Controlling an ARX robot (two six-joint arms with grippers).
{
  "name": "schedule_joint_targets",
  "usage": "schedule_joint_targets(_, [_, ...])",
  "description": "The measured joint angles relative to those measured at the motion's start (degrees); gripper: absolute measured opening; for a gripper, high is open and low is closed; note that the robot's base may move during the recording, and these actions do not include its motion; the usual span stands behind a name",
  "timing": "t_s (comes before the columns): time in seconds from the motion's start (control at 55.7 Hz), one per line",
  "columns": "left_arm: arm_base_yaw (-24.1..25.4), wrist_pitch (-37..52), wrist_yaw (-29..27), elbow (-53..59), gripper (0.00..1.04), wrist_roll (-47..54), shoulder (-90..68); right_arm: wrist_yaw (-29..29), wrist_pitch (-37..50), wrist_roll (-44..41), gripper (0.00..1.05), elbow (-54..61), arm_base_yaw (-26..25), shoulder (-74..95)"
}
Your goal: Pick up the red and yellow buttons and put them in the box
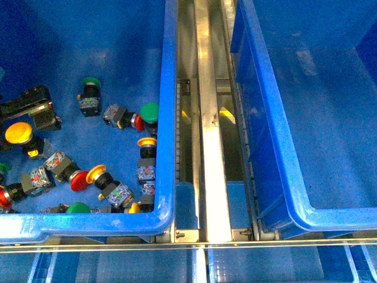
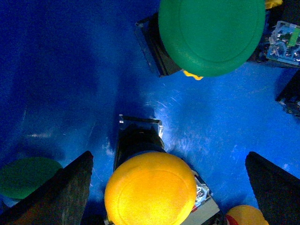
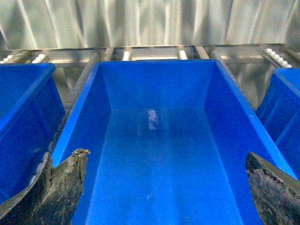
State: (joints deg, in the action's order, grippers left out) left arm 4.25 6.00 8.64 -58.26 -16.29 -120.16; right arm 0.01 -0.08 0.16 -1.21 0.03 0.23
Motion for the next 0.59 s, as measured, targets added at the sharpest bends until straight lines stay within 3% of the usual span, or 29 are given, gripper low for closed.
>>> schedule_joint_targets(0.395, [0.1,0.0,0.9,0.0,0.38,0.0,0.0,0.0,0.0,0.0,0.99,0.0,0.0,0.0])
schedule_joint_targets(0.592, [0.3,0.0,1.2,0.0,0.34,0.2,-0.2,0.0,0.0,0.0,0.99,0.0,0.0,0.0])
